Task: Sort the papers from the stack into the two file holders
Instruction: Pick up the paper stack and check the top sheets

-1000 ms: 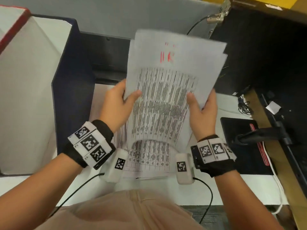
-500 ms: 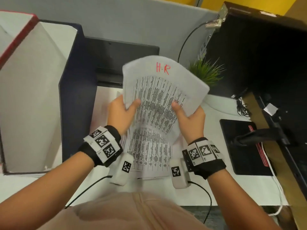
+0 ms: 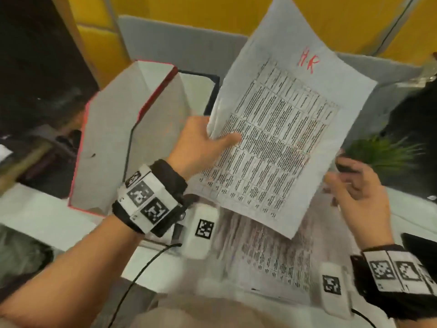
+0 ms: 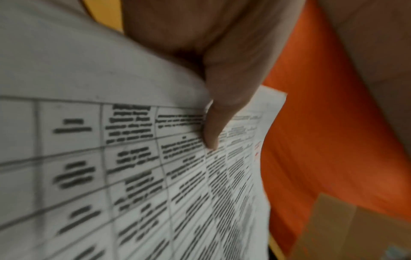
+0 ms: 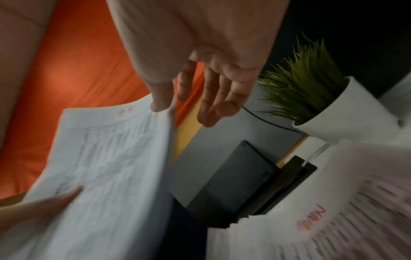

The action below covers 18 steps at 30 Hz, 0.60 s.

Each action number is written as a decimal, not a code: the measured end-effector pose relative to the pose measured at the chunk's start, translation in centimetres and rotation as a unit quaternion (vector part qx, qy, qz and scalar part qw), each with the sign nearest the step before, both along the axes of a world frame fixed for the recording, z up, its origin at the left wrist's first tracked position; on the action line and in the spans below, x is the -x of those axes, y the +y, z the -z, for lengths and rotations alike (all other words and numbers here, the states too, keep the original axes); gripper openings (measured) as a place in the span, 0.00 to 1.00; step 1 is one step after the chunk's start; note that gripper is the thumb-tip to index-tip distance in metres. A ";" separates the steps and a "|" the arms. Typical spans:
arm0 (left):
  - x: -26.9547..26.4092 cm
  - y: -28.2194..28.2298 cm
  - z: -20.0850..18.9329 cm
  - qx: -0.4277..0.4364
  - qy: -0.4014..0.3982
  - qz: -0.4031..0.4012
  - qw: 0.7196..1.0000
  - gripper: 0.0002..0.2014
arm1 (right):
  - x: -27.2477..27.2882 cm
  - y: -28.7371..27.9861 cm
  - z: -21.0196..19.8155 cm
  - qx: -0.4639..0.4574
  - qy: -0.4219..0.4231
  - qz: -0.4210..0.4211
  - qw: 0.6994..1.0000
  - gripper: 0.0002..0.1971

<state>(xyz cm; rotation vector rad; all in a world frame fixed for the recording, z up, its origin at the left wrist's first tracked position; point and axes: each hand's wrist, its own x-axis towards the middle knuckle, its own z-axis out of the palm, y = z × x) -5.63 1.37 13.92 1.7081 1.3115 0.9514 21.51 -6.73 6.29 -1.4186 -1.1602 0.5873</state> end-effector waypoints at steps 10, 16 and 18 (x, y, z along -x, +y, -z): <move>17.1 2.8 -5.0 0.064 0.053 -0.190 0.978 0.13 | -2.7 -2.0 9.2 0.216 -0.091 0.050 0.971 0.14; 22.5 4.9 -3.9 0.104 0.088 -0.247 0.960 0.16 | -3.1 -2.5 11.4 0.315 -0.155 0.100 0.931 0.32; 23.0 5.9 -2.7 0.116 0.158 -0.263 0.945 0.19 | -2.7 -2.6 12.0 0.339 -0.172 0.124 0.917 0.39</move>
